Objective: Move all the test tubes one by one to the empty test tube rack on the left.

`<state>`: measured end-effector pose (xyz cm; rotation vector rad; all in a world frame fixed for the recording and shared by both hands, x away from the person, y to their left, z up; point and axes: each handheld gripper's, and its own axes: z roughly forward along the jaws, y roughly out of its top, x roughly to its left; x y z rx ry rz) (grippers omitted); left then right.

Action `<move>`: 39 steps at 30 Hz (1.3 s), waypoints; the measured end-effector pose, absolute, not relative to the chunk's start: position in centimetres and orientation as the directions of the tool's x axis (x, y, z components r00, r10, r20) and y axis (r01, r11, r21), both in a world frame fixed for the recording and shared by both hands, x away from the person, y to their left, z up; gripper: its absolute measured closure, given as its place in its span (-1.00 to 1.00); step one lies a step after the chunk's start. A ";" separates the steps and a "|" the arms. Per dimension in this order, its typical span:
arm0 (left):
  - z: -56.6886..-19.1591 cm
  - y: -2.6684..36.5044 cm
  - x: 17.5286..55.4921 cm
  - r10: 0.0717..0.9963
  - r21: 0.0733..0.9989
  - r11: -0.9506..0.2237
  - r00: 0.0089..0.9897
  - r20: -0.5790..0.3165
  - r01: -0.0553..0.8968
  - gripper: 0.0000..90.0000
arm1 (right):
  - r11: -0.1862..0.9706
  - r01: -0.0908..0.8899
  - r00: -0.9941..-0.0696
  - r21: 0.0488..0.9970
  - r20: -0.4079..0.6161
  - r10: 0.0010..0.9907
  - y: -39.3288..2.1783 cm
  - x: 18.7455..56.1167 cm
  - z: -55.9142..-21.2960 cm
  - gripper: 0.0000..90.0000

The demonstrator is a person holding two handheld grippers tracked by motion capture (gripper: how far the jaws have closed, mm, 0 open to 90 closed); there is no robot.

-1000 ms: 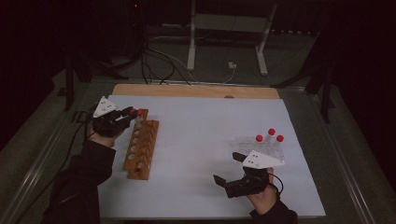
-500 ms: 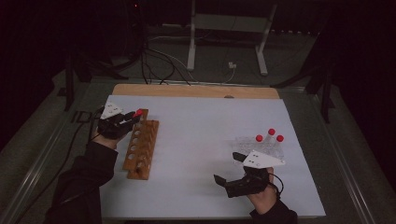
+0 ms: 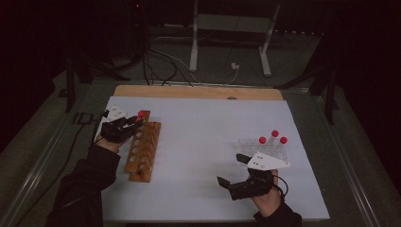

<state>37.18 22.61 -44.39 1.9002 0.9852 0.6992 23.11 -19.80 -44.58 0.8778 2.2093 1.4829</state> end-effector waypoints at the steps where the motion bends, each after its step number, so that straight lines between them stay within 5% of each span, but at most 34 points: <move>1: -44.3 22.7 37.1 0.842 0.880 -0.312 0.533 0.081 0.359 0.50 | 0.263 0.300 -0.751 0.917 0.057 0.658 -19.8 23.1 -44.5 -1.00; 9: -43.1 22.8 35.5 0.813 0.900 -0.278 0.581 0.035 0.335 -0.62 | 0.242 0.285 -0.732 0.928 0.047 0.679 -20.9 23.3 -43.6 -1.00; 14: -42.2 22.3 33.8 0.769 0.913 -0.251 0.639 -0.014 0.321 -0.97 | 0.216 0.278 -0.687 0.936 0.036 0.726 -22.5 23.8 -42.8 -1.00; 23: -42.0 20.8 30.5 0.684 0.939 -0.237 0.730 -0.020 0.248 -0.97 | 0.200 0.319 -0.579 0.927 0.023 0.815 -25.1 25.0 -43.0 -1.00; 39: -42.8 18.3 27.3 0.581 0.938 -0.284 0.814 0.005 0.197 -0.97 | 0.206 0.449 -0.392 0.870 -0.015 0.920 -27.4 27.4 -46.0 -0.35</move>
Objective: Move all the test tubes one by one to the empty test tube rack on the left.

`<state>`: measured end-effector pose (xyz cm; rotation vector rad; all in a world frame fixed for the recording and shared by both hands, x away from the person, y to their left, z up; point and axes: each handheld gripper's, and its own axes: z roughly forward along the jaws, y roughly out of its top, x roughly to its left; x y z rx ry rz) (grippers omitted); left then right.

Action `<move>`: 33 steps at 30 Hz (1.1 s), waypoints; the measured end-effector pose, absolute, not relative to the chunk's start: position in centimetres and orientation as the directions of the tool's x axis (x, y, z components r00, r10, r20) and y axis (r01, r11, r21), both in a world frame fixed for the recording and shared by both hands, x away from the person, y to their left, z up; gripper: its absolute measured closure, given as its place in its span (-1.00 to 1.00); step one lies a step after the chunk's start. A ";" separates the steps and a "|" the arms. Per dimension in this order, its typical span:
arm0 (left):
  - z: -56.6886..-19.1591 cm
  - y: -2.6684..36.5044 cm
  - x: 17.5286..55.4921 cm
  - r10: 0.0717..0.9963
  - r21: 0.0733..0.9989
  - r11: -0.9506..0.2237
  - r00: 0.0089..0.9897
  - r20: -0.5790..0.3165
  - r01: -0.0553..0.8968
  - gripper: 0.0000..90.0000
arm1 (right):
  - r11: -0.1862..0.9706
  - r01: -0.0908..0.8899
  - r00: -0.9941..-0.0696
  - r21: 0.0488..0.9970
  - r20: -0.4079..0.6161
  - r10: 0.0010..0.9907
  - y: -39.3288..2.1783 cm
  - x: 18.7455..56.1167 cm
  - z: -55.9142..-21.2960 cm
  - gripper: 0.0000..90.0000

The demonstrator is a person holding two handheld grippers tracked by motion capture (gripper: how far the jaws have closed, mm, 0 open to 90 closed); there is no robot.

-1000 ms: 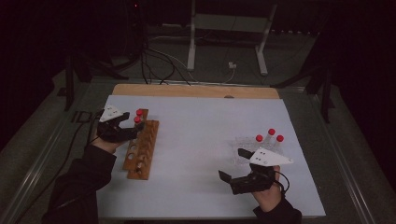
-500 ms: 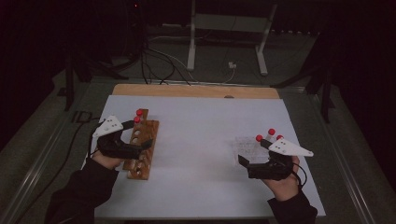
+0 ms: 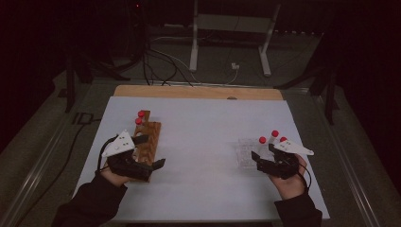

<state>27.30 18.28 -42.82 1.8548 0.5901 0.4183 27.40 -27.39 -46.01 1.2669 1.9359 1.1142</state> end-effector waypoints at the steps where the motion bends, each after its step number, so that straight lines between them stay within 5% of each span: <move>1: -42.8 18.2 27.2 0.581 0.940 -0.283 0.814 0.009 0.192 -0.97 | 0.201 0.451 -0.383 0.870 -0.014 0.924 -27.5 27.5 -46.1 -0.29; 16: -43.3 17.9 27.3 0.568 0.933 -0.303 0.823 0.016 0.192 -0.97 | 0.219 0.513 -0.342 0.830 -0.037 0.939 -27.7 29.6 -47.1 0.33; 33: -43.3 18.1 27.4 0.570 0.933 -0.299 0.822 0.009 0.198 -0.97 | 0.247 0.540 -0.340 0.805 -0.060 0.939 -27.1 31.1 -47.4 0.65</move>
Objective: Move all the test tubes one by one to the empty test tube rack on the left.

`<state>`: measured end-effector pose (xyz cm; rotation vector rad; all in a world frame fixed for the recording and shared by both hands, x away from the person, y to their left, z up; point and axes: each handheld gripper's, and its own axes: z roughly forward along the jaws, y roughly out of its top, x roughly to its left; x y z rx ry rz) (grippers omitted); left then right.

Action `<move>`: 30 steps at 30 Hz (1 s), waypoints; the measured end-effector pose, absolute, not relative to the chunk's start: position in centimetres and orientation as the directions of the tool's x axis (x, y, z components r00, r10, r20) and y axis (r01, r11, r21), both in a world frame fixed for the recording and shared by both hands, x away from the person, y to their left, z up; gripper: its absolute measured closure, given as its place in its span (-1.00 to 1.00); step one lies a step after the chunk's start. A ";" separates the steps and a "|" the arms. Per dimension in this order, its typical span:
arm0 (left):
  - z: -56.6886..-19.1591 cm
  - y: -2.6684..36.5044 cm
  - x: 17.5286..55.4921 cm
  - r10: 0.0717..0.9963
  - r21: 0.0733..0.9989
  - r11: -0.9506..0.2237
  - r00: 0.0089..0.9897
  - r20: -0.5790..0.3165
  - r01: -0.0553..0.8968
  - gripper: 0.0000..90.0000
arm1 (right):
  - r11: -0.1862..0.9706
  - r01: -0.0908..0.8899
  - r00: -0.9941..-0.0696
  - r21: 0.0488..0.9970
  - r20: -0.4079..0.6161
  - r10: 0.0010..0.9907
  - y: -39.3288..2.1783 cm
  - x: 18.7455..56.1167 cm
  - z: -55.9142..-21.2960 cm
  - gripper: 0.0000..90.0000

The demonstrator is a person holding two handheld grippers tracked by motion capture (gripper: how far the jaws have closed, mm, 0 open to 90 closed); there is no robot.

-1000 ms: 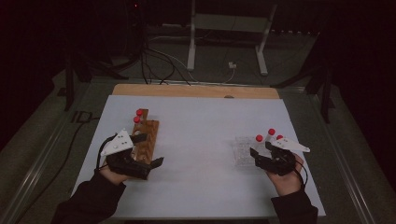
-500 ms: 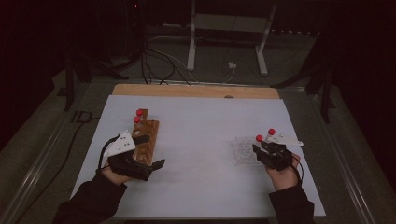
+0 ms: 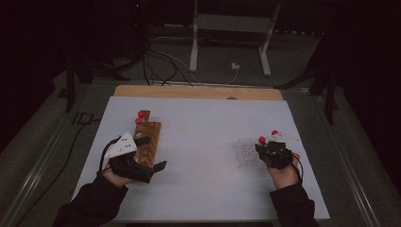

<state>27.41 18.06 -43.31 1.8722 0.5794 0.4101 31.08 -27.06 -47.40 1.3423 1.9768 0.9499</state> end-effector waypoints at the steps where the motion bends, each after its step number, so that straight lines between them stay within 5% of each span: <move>1: -43.3 18.1 27.4 0.569 0.933 -0.300 0.822 0.009 0.198 -0.97 | 0.242 0.540 -0.339 0.806 -0.055 0.939 -27.1 31.1 -47.4 0.65; 30: -42.8 17.9 27.2 0.558 0.938 -0.296 0.830 0.017 0.179 -0.97 | 0.251 0.386 -0.388 0.887 -0.091 0.917 -26.3 27.7 -42.2 0.66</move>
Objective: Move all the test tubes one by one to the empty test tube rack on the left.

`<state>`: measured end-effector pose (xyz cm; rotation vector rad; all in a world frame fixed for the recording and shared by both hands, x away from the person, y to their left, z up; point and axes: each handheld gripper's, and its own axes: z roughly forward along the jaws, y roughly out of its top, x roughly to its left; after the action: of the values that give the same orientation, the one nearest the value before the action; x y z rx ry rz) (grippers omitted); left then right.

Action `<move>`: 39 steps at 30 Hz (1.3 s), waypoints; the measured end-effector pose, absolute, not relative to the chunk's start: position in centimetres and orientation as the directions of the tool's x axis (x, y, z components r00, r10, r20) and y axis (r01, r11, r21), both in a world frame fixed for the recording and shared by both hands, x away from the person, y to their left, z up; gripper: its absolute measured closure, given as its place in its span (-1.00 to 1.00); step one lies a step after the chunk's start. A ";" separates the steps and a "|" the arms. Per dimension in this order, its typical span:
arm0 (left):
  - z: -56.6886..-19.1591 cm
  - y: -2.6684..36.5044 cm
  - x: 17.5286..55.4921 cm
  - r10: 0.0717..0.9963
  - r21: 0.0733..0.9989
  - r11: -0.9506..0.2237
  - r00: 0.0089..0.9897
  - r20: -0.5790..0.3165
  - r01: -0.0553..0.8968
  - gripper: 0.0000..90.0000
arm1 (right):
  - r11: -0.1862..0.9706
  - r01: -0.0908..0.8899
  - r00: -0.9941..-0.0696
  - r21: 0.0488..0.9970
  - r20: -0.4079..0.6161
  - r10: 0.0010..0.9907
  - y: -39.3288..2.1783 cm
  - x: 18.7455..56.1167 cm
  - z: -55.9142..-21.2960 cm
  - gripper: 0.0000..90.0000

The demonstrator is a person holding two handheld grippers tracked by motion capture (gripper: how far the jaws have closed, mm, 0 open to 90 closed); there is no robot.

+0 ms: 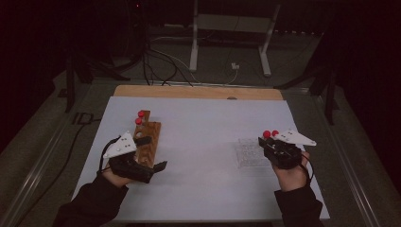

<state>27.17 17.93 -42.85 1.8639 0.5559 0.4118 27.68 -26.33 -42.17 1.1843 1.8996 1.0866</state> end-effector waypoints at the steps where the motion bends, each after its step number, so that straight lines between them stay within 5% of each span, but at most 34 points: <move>1: -42.8 17.9 27.2 0.552 0.939 -0.293 0.833 0.011 0.182 -0.97 | 0.251 0.384 -0.396 0.889 -0.086 0.914 -26.2 27.6 -42.1 0.66; 15: -42.8 17.1 27.0 0.530 0.942 -0.278 0.848 -0.013 0.189 -0.97 | 0.290 0.329 -0.526 0.899 -0.081 0.847 -22.4 26.0 -40.9 0.66; 39: -41.7 11.5 25.4 0.372 0.936 -0.331 0.928 0.014 0.118 -0.96 | 0.412 0.346 -0.682 0.843 -0.076 0.727 -17.3 25.0 -44.9 0.66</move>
<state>25.42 11.49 -41.71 1.9053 0.3576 0.2683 25.00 -17.29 -44.86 0.9148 2.2390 1.1860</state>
